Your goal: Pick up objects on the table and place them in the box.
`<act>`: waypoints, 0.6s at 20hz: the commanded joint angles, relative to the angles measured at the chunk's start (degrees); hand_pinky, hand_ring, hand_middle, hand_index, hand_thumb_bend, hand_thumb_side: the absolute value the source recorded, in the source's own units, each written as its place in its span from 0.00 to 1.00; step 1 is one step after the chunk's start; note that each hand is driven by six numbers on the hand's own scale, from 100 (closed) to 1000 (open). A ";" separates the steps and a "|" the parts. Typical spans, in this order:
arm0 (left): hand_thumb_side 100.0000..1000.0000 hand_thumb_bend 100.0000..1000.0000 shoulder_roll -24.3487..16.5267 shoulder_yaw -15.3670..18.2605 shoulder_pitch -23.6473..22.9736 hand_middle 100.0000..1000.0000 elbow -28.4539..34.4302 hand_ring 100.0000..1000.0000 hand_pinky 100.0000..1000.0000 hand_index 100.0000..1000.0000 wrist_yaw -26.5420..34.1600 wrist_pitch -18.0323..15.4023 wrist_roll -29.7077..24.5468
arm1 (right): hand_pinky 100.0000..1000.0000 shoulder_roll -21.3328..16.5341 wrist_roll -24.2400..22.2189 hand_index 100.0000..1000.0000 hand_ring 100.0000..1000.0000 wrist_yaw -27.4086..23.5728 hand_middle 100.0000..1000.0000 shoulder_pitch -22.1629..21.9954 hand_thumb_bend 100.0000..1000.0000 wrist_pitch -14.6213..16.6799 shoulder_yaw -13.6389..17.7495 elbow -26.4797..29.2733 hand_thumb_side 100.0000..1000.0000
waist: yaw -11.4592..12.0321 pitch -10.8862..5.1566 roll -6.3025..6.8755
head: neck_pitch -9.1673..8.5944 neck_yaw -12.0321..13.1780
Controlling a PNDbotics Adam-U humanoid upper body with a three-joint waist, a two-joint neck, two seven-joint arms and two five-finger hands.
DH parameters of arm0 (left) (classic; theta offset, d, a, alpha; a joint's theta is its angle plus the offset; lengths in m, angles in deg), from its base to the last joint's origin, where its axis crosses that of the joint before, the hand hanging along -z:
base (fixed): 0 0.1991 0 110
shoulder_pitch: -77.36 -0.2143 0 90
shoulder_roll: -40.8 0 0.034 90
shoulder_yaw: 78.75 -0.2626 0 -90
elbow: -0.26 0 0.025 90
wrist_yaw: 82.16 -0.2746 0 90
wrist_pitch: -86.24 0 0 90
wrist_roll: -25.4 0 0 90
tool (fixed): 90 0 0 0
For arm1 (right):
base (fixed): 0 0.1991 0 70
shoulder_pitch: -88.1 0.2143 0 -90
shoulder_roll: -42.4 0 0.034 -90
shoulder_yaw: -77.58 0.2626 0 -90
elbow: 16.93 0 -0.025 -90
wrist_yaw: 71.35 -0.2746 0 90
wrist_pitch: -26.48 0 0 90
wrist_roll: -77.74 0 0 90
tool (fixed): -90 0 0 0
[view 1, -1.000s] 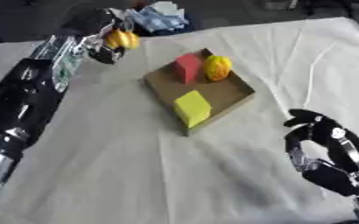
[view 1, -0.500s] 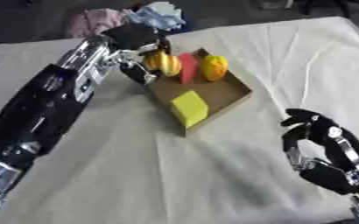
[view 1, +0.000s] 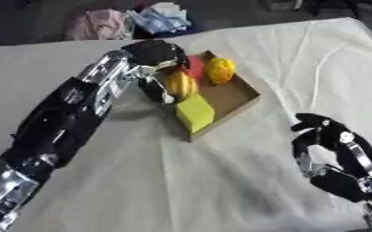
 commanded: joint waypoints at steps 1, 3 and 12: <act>0.31 0.48 -0.98 0.90 0.61 0.71 0.92 0.65 0.73 0.84 -0.45 0.29 0.92 | 0.58 -0.27 -0.07 0.84 0.57 0.03 0.64 0.47 0.00 0.04 0.26 0.86 0.23 | 0.03 -1.18 -1.04 | -0.76 -0.04; 0.32 0.42 -1.65 1.57 0.14 0.69 2.89 0.64 0.72 0.83 1.08 0.76 1.89 | 0.58 -0.30 -0.02 0.84 0.57 0.09 0.64 0.47 0.00 0.02 0.33 0.83 0.24 | 0.26 -1.23 -0.97 | -0.77 -0.10; 0.26 0.10 -12.34 9.11 -11.06 0.61 32.31 0.57 0.70 0.80 23.45 8.11 9.01 | 0.58 -0.73 1.22 0.84 0.56 0.62 0.64 0.12 0.00 -0.20 1.47 0.52 0.25 | 3.66 -1.66 -0.59 | -0.37 -1.73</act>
